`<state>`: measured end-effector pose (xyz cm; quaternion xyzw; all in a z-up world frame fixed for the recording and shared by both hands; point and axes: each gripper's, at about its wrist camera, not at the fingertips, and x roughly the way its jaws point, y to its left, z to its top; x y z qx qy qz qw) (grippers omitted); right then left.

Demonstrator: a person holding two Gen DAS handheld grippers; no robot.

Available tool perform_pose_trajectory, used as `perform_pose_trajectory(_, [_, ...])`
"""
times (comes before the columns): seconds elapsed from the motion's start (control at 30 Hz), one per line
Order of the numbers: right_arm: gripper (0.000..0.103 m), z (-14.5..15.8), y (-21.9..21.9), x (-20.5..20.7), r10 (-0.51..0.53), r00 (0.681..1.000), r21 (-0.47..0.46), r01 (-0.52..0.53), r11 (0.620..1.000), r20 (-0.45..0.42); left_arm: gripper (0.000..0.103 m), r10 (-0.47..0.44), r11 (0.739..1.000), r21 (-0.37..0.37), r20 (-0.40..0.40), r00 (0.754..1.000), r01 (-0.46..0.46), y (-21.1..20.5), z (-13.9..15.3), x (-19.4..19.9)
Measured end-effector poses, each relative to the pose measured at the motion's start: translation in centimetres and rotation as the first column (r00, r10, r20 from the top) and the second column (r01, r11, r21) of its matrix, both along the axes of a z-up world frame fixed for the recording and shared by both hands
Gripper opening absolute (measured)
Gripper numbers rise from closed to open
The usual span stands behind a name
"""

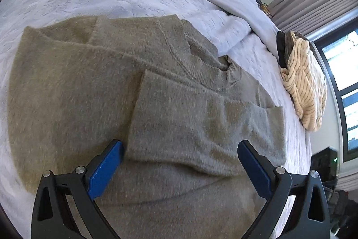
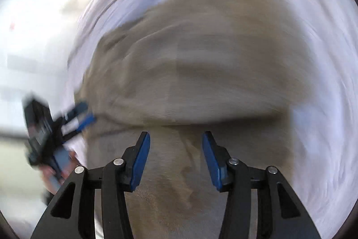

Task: Fold small clothes
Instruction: 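Grasp the sleeve cuff with the left gripper while the right gripper pinches the sweater side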

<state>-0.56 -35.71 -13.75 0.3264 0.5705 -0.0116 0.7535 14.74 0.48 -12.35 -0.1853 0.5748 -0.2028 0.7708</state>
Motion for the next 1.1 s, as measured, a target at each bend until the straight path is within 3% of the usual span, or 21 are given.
perform_pose_trajectory(0.1, [0.053, -0.6, -3.6, -1.5, -0.165, 0.986, 0.087, 0.163, 0.983, 0.016, 0.062, 0.008, 0.999, 0.038, -0.017, 1.000, -0.007, -0.1, -0.2, 1.0])
perform_pose_trajectory(0.13, [0.053, -0.7, -4.5, -1.5, -0.213, 0.977, 0.105, 0.208, 0.972, 0.031, 0.026, 0.002, 0.999, 0.039, -0.025, 1.000, -0.001, 0.0, -0.3, 1.2])
perform_pose_trajectory(0.17, [0.051, -0.6, -5.0, -1.5, -0.239, 0.970, 0.111, 0.234, 0.966, 0.043, 0.012, -0.016, 1.000, -0.001, -0.048, 0.999, 0.016, 0.2, -0.4, 1.5])
perform_pose_trajectory(0.23, [0.015, -0.3, -5.8, -1.1, -0.276, 0.959, 0.116, 0.267, 0.957, 0.069, 0.012, -0.012, 0.998, -0.064, -0.040, 0.999, 0.009, 1.0, 0.2, 1.3])
perform_pose_trajectory(0.27, [0.006, 0.1, -6.1, -0.6, -0.278, 0.957, 0.111, 0.269, 0.957, 0.082, 0.012, -0.018, 0.996, -0.083, -0.008, 1.000, 0.018, 1.3, 1.1, 0.9])
perform_pose_trajectory(0.37, [0.006, 2.0, -5.6, 0.5, -0.215, 0.968, 0.050, 0.210, 0.976, 0.127, 0.012, -0.027, 0.997, -0.073, 0.041, 0.999, 0.030, 1.9, 2.5, -0.5])
perform_pose_trajectory(0.47, [0.006, 2.9, -5.8, 0.5, -0.139, 0.982, -0.019, 0.143, 0.990, 0.125, 0.013, -0.040, 0.999, -0.011, 0.011, 0.999, 0.041, 2.0, 1.1, -1.8])
perform_pose_trajectory(0.6, [0.006, 1.3, -6.5, 0.2, -0.099, 0.993, -0.051, 0.103, 0.993, 0.066, 0.013, -0.042, 0.998, 0.054, -0.012, 0.999, 0.043, 2.2, -1.2, -2.1])
perform_pose_trajectory(0.73, [0.006, 0.1, -6.1, -0.8, -0.078, 0.996, -0.079, 0.081, 0.994, 0.043, 0.013, -0.029, 0.991, 0.128, 0.015, 0.999, 0.027, 3.2, -0.4, -2.2])
perform_pose_trajectory(0.87, [0.009, 0.0, -6.9, -1.6, -0.096, 0.995, -0.046, 0.096, 0.994, 0.002, 0.013, -0.028, 0.977, 0.212, 0.022, 0.999, 0.023, 4.6, 0.4, -2.4])
perform_pose_trajectory(0.97, [0.016, 1.8, -6.8, -2.6, -0.066, 0.998, -0.083, 0.065, 0.994, -0.018, 0.013, -0.023, 0.970, 0.244, 0.040, 0.999, 0.012, 5.7, 1.6, -3.0])
perform_pose_trajectory(1.03, [0.019, 4.3, -6.9, -3.5, -0.055, 0.998, -0.120, 0.059, 0.991, 0.042, 0.013, -0.020, 0.969, 0.248, 0.054, 0.998, 0.006, 5.7, 2.4, -3.2])
perform_pose_trajectory(1.1, [0.044, 6.4, -7.5, -3.5, -0.054, 0.993, -0.181, 0.073, 0.981, 0.107, 0.013, -0.015, 0.969, 0.247, 0.064, 0.998, -0.001, 5.3, 3.0, -3.2])
